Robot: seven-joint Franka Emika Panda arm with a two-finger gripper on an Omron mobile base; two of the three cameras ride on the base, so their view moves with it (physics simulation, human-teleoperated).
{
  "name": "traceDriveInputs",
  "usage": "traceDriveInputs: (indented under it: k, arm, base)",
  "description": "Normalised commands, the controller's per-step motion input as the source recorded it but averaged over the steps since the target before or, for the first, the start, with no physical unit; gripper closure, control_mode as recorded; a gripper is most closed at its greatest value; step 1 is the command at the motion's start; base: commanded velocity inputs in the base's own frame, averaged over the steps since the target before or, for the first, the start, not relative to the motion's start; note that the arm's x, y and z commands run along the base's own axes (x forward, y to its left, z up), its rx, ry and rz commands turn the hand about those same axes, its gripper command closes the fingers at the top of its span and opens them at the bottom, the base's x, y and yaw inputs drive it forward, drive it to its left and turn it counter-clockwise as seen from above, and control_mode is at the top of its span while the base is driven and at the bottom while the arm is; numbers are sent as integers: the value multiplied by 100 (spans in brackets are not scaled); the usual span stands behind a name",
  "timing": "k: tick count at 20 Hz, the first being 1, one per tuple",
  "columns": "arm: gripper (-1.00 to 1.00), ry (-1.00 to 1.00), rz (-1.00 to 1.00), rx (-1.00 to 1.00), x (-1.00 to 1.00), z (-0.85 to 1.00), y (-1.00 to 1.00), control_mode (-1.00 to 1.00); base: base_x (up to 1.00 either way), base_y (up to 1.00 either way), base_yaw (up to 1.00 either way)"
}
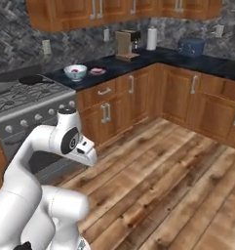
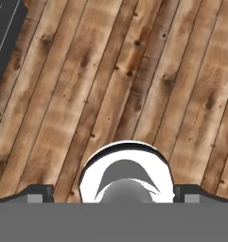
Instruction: Place one of the steaks on the plate and the other in the bowl. Then place the bowl in the fridge.
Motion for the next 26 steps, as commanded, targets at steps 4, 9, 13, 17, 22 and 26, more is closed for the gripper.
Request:
traceDriveInputs:
  k: [4,9,13,17,22,26]
  arm:
    - [-100,0,0,0,0,0,0,100]
    - [-100,0,0,0,0,0,0,100]
    - [-100,0,0,0,0,0,0,100]
    - [-100,0,0,0,0,0,0,100]
    - [-100,0,0,0,0,0,0,100]
    - [-100,0,0,0,0,0,0,100]
  base:
    - [79,-34,59]
    - [67,-46,79]
    - [47,-61,78]
    - [47,-63,77]
    - [14,-80,45]
    - [4,-92,-2]
